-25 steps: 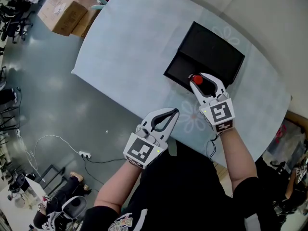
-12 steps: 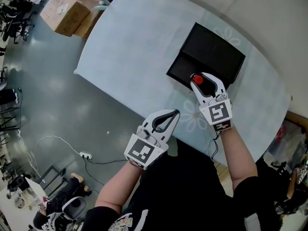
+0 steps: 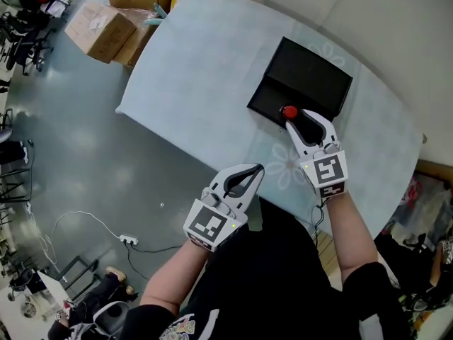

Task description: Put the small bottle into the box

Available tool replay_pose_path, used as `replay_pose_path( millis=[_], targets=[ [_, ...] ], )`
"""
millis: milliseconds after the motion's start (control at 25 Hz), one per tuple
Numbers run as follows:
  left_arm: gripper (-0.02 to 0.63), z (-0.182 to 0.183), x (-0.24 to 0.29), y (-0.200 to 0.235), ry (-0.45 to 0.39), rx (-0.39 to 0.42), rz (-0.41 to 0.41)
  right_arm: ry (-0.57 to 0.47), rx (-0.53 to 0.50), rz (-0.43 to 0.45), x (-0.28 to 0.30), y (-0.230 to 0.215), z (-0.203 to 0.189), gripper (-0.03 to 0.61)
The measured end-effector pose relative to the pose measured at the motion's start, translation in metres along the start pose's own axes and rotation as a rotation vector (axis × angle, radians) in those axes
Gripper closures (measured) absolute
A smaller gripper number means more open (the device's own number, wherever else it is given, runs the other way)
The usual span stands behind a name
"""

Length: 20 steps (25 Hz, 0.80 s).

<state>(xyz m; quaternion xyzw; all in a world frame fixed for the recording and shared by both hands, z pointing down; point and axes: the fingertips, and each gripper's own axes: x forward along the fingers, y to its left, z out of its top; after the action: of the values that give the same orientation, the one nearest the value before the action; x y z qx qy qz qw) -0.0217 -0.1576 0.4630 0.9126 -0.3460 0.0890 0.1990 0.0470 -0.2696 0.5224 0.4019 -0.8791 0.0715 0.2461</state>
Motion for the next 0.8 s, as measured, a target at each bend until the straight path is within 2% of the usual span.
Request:
replay_pose_path(
  millis=[80, 120, 160, 200, 520, 800],
  targets=[
    [0.604, 0.002, -0.009, -0.006, -0.016, 0.022, -0.01, -0.024, 0.013, -0.018, -0.013, 0.005, 0.008, 0.416],
    [0.604, 0.004, -0.014, -0.009, -0.023, 0.03, -0.014, -0.038, 0.021, -0.029, -0.021, 0.008, 0.013, 0.452],
    [0.604, 0.005, -0.019, -0.013, -0.03, 0.036, -0.019, -0.051, 0.036, -0.042, -0.029, 0.012, 0.017, 0.541],
    [0.604, 0.007, -0.024, -0.017, -0.037, 0.04, -0.024, -0.064, 0.057, -0.053, -0.037, 0.015, 0.021, 0.568],
    [0.604, 0.018, -0.071, -0.046, -0.089, 0.072, -0.068, -0.16, 0.254, -0.06, -0.102, 0.069, 0.048, 0.569],
    [0.604, 0.019, -0.113, -0.063, -0.12, 0.117, -0.091, -0.215, 0.203, -0.044, -0.147, 0.134, 0.069, 0.569]
  ],
)
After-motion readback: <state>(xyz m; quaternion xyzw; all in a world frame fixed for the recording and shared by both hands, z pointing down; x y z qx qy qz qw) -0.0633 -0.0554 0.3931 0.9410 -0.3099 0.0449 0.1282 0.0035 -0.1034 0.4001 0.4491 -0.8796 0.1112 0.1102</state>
